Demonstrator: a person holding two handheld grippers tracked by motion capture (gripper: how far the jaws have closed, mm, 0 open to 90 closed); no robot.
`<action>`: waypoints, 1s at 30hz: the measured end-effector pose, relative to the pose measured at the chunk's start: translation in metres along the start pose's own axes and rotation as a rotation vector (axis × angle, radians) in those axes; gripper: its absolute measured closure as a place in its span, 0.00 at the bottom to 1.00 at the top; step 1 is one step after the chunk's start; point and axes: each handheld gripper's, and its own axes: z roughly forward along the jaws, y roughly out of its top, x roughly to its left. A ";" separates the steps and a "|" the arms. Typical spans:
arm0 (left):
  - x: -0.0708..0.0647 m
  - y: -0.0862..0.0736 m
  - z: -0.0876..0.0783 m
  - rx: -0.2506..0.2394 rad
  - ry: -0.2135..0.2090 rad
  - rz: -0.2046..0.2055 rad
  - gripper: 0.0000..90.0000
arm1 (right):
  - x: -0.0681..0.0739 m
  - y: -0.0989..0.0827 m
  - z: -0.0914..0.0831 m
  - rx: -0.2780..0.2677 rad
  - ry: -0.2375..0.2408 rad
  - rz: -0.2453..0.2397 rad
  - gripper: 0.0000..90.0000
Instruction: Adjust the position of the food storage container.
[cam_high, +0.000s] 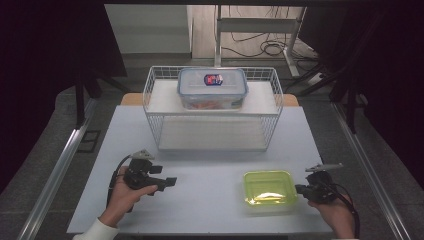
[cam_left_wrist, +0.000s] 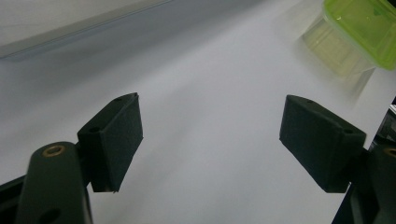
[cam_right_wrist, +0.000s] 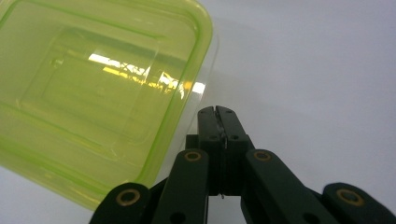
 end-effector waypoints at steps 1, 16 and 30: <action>0.000 0.000 0.000 0.000 0.000 0.000 0.23 | 0.003 0.000 0.000 0.005 0.010 -0.005 0.99; 0.000 0.000 0.001 -0.001 -0.008 -0.004 0.23 | 0.059 0.013 0.017 0.019 0.082 -0.145 0.99; 0.001 0.000 0.002 0.002 -0.008 -0.005 0.23 | 0.091 0.035 0.034 0.019 0.099 -0.223 0.99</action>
